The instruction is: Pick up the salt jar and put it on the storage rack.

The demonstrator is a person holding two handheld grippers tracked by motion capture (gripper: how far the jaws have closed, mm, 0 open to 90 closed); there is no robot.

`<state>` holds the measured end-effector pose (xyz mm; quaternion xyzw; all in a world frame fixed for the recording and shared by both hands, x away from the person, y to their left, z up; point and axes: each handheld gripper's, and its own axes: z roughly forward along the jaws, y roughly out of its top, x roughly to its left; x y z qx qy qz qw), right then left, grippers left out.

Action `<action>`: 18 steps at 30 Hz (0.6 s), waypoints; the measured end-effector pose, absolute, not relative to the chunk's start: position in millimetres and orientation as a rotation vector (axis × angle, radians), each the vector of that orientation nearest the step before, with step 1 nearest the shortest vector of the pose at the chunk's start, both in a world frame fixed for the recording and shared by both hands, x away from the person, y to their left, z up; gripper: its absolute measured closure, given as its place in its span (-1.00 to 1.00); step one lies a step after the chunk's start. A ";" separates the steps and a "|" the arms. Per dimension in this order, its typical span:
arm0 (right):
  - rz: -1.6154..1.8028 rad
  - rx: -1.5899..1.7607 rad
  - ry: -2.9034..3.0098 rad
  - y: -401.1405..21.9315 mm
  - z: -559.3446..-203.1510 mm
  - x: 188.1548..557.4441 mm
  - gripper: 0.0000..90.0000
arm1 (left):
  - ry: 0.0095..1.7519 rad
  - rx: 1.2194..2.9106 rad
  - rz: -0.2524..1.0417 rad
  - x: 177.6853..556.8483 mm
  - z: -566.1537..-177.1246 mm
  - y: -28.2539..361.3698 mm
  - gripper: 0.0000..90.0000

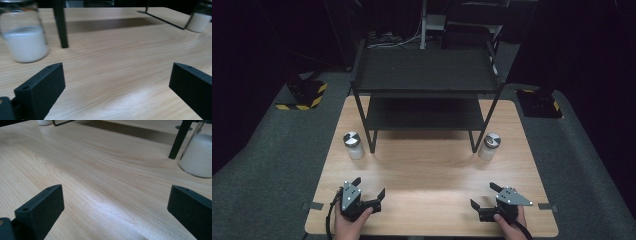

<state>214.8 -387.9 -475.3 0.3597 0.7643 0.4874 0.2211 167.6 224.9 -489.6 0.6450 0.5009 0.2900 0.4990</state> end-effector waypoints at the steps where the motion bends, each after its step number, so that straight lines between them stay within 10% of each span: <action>1: 1.347 0.996 2.108 -387.7 -475.6 214.2 -0.99 | 1.222 1.554 0.715 167.8 -487.8 225.4 -0.99; 18: 1.356 1.002 2.107 -389.0 -475.9 214.6 -0.99 | 1.301 1.541 0.886 195.4 -481.5 220.7 -0.99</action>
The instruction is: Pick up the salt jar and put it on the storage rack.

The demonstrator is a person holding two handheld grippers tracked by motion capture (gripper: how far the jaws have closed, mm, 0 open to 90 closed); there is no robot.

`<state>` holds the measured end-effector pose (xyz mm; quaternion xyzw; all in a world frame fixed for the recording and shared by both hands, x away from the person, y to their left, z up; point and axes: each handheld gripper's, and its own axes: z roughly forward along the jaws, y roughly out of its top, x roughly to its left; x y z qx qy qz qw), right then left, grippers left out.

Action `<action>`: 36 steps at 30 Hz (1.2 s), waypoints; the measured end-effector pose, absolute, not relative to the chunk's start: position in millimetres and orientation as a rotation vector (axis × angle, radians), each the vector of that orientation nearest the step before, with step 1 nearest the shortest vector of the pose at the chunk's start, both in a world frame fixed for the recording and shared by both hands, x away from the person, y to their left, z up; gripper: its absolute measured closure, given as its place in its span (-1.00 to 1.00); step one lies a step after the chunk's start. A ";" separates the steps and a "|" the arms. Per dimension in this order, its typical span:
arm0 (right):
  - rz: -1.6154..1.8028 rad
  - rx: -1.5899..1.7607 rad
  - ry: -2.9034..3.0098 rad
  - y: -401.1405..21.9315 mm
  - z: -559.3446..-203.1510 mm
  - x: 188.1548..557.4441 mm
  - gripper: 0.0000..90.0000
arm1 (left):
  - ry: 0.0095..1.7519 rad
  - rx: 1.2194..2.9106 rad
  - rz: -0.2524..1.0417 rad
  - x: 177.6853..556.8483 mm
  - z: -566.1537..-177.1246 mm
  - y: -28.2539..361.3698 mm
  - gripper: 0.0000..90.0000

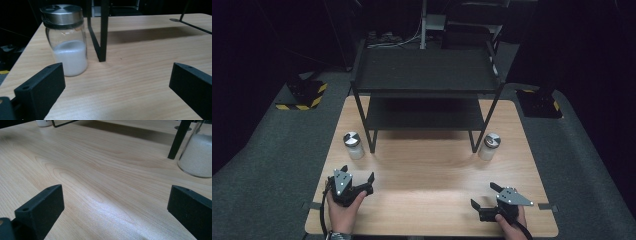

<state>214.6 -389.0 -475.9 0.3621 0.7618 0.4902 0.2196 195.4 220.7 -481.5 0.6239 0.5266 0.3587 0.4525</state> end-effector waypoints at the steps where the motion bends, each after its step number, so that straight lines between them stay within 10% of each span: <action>1: 1.357 1.001 2.107 -389.1 -476.0 214.6 -0.99 | 1.303 1.541 0.891 198.1 -481.6 221.0 -0.99; 36: 1.368 1.010 2.103 -390.7 -476.6 215.0 -0.99 | 1.428 1.492 0.947 277.6 -489.2 231.1 -0.98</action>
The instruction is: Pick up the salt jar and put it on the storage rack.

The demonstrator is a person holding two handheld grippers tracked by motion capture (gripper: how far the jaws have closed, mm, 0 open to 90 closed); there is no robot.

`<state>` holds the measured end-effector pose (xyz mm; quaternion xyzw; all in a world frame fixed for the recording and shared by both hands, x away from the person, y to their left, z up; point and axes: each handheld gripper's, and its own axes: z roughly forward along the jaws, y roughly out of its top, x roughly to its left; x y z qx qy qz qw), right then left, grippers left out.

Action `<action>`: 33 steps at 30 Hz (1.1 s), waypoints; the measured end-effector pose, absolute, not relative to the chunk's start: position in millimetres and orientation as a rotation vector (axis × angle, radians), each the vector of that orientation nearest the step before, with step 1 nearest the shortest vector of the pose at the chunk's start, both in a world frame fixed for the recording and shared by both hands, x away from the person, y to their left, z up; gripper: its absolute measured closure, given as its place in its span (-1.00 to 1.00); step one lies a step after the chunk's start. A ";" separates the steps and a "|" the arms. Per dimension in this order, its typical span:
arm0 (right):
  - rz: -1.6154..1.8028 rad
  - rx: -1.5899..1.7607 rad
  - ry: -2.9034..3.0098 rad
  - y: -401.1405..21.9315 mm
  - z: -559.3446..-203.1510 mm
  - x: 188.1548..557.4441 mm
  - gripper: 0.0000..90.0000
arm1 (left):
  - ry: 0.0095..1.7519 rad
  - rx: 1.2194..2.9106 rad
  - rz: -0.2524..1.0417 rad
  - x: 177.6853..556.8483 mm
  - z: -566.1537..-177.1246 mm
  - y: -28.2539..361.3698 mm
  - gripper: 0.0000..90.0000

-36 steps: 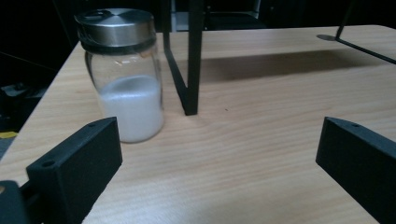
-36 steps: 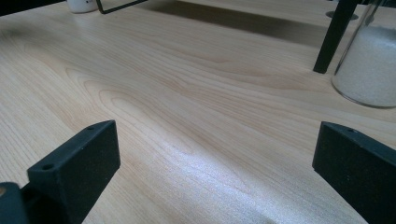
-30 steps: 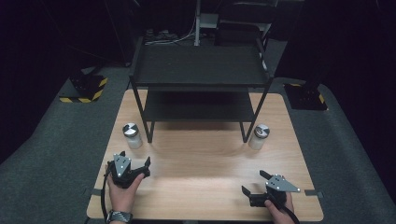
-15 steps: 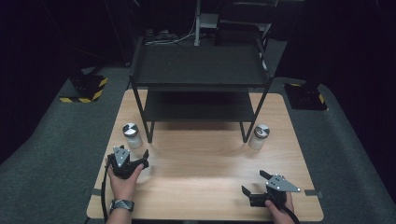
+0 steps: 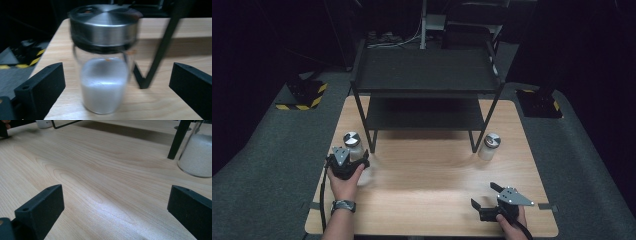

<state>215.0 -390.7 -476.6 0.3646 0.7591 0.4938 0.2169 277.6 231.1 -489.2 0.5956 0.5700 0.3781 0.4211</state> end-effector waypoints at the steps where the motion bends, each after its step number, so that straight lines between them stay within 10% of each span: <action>1: 1.369 1.012 2.101 -390.8 -476.7 214.9 -0.99 | 1.431 1.485 0.945 278.7 -489.2 231.6 -0.98; 33: 1.383 1.028 2.092 -392.6 -477.6 215.0 -0.99 | 1.429 1.400 0.958 290.0 -500.9 235.8 -0.32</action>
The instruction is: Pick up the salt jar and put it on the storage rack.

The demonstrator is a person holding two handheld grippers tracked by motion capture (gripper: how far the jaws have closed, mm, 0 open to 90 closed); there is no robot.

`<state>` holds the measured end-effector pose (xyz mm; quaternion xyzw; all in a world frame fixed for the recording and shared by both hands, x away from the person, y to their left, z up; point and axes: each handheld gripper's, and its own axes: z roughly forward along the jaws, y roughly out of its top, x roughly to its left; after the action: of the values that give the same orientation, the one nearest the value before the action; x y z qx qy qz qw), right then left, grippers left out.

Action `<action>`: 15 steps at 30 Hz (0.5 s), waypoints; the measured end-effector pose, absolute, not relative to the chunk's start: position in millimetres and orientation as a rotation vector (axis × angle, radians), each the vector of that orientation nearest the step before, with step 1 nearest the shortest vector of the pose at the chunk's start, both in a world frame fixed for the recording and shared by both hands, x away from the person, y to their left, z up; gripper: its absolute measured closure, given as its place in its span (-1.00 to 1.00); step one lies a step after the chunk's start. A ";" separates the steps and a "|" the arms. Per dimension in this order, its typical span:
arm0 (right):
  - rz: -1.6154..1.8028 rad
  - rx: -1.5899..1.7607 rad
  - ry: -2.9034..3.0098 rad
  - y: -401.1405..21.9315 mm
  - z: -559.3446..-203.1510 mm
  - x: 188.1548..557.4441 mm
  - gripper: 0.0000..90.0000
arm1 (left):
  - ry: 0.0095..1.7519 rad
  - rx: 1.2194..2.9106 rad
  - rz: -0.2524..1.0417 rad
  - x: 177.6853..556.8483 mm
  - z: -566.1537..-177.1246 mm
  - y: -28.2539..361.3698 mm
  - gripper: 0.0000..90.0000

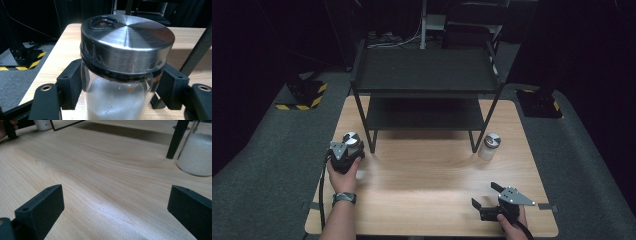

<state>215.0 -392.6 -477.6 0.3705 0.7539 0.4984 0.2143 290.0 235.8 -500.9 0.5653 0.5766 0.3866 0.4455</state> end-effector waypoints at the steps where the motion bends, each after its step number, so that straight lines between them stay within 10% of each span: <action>1: 1.383 1.027 2.092 -392.6 -477.7 215.0 -0.99 | 1.425 1.403 0.965 288.7 -501.2 235.4 -0.31; 15: 1.384 1.026 2.088 -392.4 -478.0 214.3 -0.99 | 1.371 1.371 0.984 263.7 -487.1 233.3 -0.31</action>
<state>214.3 -392.4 -478.0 0.3702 0.7531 0.4991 0.2158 263.7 233.3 -487.1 0.5582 0.5583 0.4006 0.4650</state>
